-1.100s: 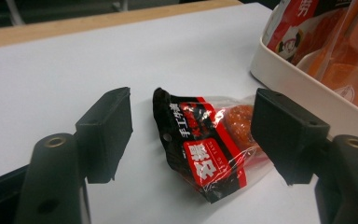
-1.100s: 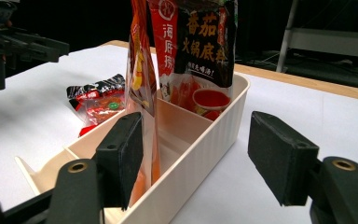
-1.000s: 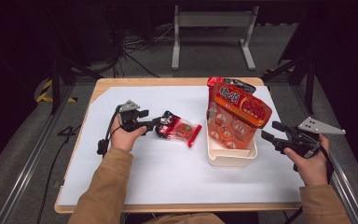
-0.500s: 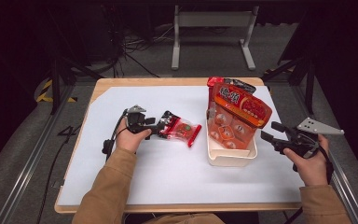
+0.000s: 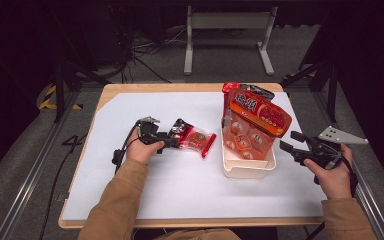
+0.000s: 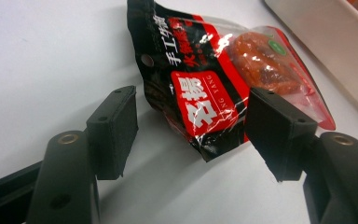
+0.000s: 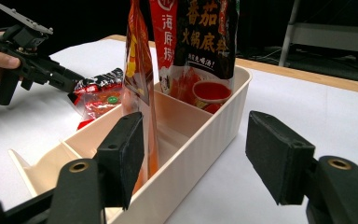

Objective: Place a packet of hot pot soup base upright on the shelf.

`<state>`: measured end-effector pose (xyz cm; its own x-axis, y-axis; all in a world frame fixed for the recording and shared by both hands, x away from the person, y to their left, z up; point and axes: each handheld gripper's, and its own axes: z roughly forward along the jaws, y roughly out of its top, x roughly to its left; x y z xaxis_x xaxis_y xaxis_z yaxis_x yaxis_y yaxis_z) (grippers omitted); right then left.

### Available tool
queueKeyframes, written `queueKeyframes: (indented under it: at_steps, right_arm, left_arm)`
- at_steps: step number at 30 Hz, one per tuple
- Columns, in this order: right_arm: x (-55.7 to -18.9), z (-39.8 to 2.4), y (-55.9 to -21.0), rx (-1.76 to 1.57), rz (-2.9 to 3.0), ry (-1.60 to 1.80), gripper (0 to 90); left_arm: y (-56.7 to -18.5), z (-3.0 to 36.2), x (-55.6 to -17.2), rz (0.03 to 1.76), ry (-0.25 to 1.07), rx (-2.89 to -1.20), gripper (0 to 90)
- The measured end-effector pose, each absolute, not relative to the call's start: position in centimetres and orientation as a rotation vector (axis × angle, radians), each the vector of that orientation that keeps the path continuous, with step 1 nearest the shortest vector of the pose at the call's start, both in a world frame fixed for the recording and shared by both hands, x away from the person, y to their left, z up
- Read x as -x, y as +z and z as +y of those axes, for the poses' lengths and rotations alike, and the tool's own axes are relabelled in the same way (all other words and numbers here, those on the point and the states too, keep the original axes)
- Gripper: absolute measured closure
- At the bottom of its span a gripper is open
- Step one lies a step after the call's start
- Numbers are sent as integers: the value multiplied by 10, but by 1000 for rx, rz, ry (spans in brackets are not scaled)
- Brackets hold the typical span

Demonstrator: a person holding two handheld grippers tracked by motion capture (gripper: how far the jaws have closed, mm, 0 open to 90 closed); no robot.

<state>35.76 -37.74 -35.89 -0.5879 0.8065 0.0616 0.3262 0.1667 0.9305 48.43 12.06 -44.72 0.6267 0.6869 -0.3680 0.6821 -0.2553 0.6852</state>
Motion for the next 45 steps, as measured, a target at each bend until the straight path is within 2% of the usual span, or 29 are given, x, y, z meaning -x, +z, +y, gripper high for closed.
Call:
queueKeyframes:
  at_steps: [6,16,26,37,45]
  right_arm:
    - [-357,-377,-359,-1072,1997,1414,372]
    - [-357,-377,-359,-1068,1998,1424,372]
    - [-357,-377,-359,-1069,1999,1427,374]
    - [-357,-381,-360,-1090,1985,1461,467]
    - [-356,-383,-359,-1096,1976,1452,472]
  left_arm:
    - [-450,118,-484,1057,-36,-1981,410]
    - [-452,118,-487,1038,-68,-1895,647]
    - [-450,117,-486,1065,-51,-1912,883]
    - [-432,119,-479,1005,-48,-1867,895]
    - [-417,121,-472,965,-24,-1853,895]
